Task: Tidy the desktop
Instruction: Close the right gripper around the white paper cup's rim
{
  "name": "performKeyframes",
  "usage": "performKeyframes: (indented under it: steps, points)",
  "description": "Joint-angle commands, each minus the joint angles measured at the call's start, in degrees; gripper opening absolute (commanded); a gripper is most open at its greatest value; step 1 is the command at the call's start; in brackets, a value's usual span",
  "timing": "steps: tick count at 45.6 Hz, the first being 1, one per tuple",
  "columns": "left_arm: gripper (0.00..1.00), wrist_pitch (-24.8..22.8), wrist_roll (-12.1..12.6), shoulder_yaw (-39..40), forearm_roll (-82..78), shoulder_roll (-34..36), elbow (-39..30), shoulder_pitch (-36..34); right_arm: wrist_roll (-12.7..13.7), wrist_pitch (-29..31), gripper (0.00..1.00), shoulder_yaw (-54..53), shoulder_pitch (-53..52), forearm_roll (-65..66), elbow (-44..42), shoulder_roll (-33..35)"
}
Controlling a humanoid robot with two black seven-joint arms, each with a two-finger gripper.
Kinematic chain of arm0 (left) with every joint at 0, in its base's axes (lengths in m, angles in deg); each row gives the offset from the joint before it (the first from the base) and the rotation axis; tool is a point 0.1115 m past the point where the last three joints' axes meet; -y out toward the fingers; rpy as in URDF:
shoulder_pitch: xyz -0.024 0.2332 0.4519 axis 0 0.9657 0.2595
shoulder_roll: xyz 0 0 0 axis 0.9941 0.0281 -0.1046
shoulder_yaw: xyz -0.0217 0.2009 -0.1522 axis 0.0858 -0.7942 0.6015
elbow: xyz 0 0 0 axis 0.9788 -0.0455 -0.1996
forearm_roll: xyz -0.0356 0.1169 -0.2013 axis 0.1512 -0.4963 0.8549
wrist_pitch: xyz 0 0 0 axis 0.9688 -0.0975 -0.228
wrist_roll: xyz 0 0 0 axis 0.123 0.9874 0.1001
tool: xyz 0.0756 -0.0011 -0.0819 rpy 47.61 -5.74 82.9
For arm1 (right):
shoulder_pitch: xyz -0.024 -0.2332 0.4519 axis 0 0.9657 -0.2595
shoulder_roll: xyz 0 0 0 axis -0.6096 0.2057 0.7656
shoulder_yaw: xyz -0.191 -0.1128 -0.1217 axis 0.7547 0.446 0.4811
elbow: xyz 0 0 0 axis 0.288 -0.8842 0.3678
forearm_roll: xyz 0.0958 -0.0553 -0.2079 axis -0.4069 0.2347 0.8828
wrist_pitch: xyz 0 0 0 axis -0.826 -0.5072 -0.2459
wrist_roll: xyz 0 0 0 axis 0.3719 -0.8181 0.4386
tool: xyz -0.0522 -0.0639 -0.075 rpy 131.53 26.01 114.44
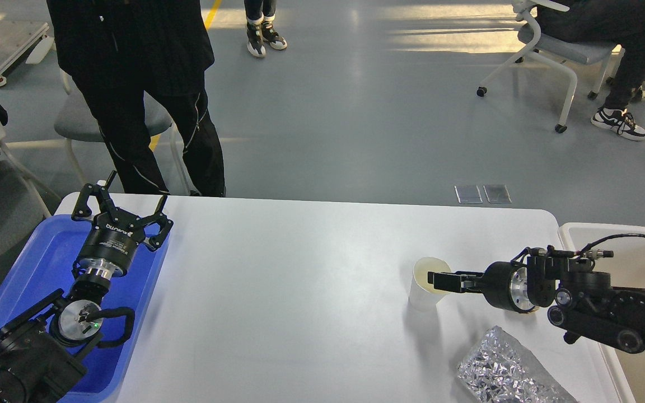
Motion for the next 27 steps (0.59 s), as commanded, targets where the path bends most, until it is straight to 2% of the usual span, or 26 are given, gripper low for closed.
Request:
performKeyframes:
  steps: [1,3,6,7,10,14,27]
  points:
    - [1.00,-0.1,0.0,0.0,0.0,0.0,0.0,0.0,0.0,-0.1,0.98,0.0,0.3,0.1,-2.2,-2.4]
    - [1.00,0.0,0.0,0.0,0.0,0.0,-0.1,0.0,0.0,-0.1,0.92,0.2,0.3,0.1,-3.0,-3.4]
    - [1.00,0.0,0.0,0.0,0.0,0.0,0.0,0.0,0.0,-0.1,0.76,0.2,0.4,0.1,-4.1,-4.1]
    - [1.00,-0.1,0.0,0.0,0.0,0.0,-0.1,0.0,-0.1,-0.1,0.68,0.2,0.4,0.1,-4.1,-4.1]
    - [1.00,0.0,0.0,0.0,0.0,0.0,-0.1,0.0,-0.6,-0.1,0.28,0.3,0.4,0.2,-4.1,-4.1]
    - [1.00,0.0,0.0,0.0,0.0,0.0,-0.1,0.0,-1.0,-0.1,0.01,0.4,0.4,0.3,-4.1,-4.1]
    - [1.00,0.0,0.0,0.0,0.0,0.0,0.0,0.0,-1.8,-0.4,0.00,0.4,0.4,0.2,-4.2,-4.1]
